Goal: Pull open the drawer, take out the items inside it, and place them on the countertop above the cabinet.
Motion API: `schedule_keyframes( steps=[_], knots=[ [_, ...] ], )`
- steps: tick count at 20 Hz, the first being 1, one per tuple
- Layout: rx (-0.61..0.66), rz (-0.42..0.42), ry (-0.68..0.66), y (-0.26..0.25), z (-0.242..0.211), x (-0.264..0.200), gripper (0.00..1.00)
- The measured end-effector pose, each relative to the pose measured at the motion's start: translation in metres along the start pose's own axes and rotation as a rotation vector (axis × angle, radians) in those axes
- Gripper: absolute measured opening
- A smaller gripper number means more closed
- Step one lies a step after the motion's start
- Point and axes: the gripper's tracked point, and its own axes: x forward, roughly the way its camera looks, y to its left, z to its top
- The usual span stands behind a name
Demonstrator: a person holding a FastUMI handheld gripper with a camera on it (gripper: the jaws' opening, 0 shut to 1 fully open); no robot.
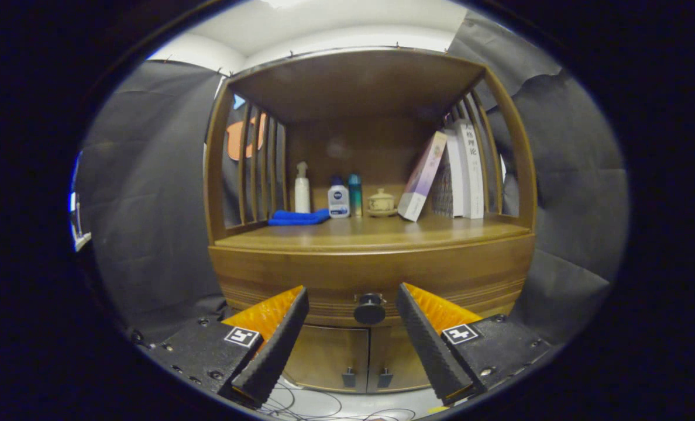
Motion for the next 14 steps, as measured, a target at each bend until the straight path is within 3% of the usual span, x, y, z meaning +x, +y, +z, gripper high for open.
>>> schedule_keyframes(
  steps=[6,13,14],
  knots=[
    [0.009,-0.069,0.087,-0.021,-0.034,0.055,0.83],
    [0.021,-0.131,0.116,-0.025,-0.047,0.071,0.52],
    [0.034,-0.13,0.115,-0.027,-0.045,0.069,0.52]
  ],
)
